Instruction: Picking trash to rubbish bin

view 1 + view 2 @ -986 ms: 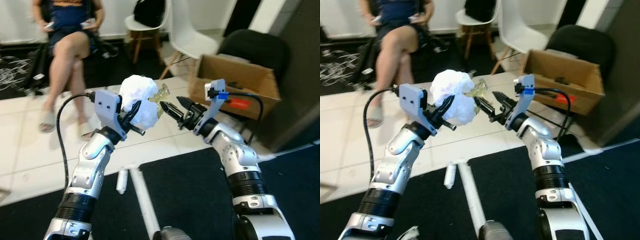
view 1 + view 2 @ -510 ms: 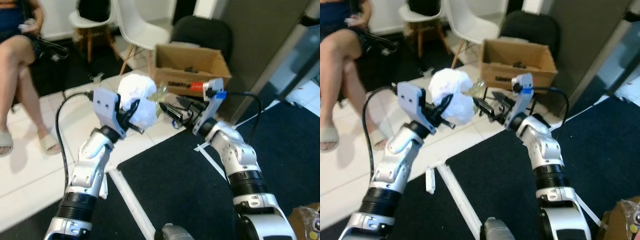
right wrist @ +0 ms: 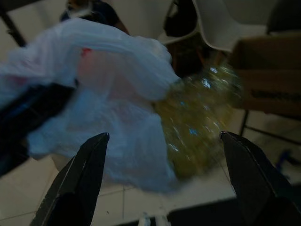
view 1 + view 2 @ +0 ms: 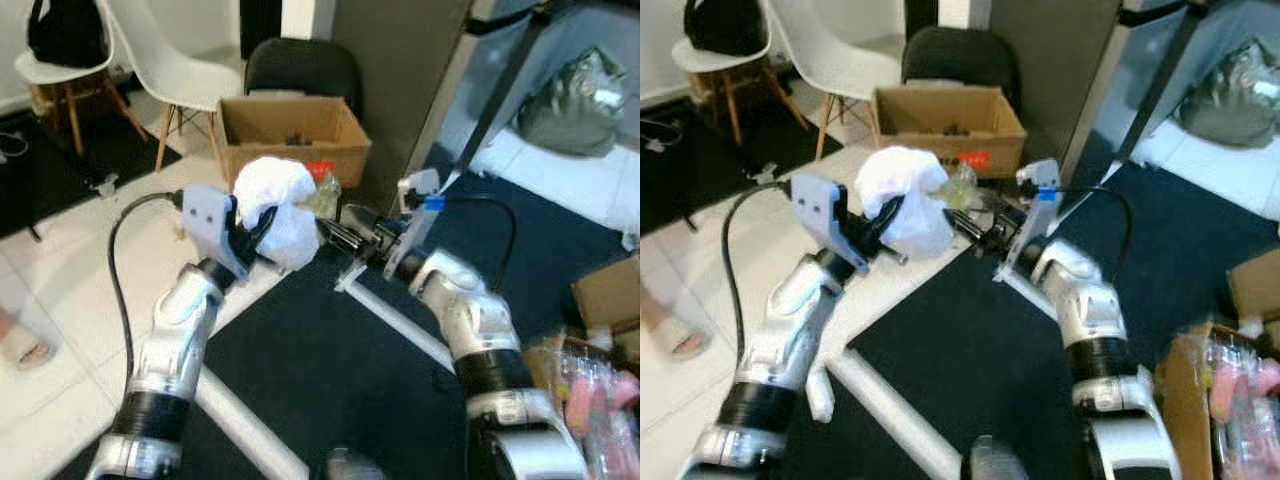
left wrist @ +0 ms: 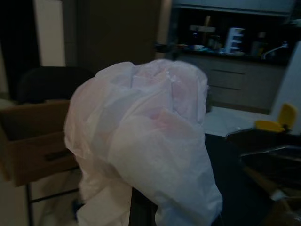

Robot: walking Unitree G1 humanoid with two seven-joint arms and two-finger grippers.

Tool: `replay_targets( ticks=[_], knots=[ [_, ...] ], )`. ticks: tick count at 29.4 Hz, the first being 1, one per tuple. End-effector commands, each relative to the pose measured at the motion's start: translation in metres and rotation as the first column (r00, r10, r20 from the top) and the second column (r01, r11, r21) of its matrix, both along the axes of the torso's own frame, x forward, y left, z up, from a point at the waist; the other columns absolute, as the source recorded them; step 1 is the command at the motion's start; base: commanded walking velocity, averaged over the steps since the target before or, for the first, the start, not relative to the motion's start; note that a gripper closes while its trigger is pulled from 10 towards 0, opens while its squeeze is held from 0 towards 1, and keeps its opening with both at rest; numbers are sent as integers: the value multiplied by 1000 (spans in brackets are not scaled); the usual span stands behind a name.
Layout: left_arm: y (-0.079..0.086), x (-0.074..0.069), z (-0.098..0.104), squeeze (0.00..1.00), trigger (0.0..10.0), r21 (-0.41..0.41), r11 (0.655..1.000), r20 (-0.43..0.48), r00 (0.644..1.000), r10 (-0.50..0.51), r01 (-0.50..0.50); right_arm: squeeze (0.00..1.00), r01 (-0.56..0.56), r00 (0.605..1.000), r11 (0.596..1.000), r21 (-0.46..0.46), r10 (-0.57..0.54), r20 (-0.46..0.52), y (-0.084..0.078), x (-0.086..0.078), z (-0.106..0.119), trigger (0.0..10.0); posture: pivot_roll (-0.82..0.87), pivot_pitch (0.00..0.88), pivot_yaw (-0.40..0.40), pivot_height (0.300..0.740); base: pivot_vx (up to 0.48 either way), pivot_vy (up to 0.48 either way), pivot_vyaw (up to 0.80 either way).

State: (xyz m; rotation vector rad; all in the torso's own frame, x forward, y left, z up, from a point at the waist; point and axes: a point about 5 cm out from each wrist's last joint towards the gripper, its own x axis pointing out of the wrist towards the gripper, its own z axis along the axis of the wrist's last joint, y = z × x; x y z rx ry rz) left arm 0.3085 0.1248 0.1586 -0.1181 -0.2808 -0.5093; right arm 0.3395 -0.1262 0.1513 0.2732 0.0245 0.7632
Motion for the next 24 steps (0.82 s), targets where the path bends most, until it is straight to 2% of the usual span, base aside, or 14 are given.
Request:
replay_targets(
  ticks=[1, 4, 19, 24],
  knots=[
    [0, -1, -4, 0, 10000, -23, 1000, -13, 1000, -3, 2, 0, -9, 999, 1000, 8, 8, 31, 1, 0, 4, 10000, -22, 0, -44, 740, 0, 0, 0],
    [2, 0, -4, 0, 10000, -79, 997, -25, 1000, -5, 3, 0, -19, 999, 1000, 4, 19, 41, 1, 0, 4, 10000, -22, 0, -44, 740, 255, 0, 0],
    [2, 1, -5, 0, 10000, -95, 995, -25, 1000, -17, 15, 0, -31, 999, 999, -19, 31, 42, 2, -1, 1, 10000, -18, 0, -48, 740, 477, 0, 0],
    [2, 1, -6, 0, 10000, -93, 995, -25, 1000, -19, 17, 0, -35, 999, 999, -24, 36, 36, 2, -1, 0, 10000, -18, 0, -48, 740, 480, 0, -771]
  ],
)
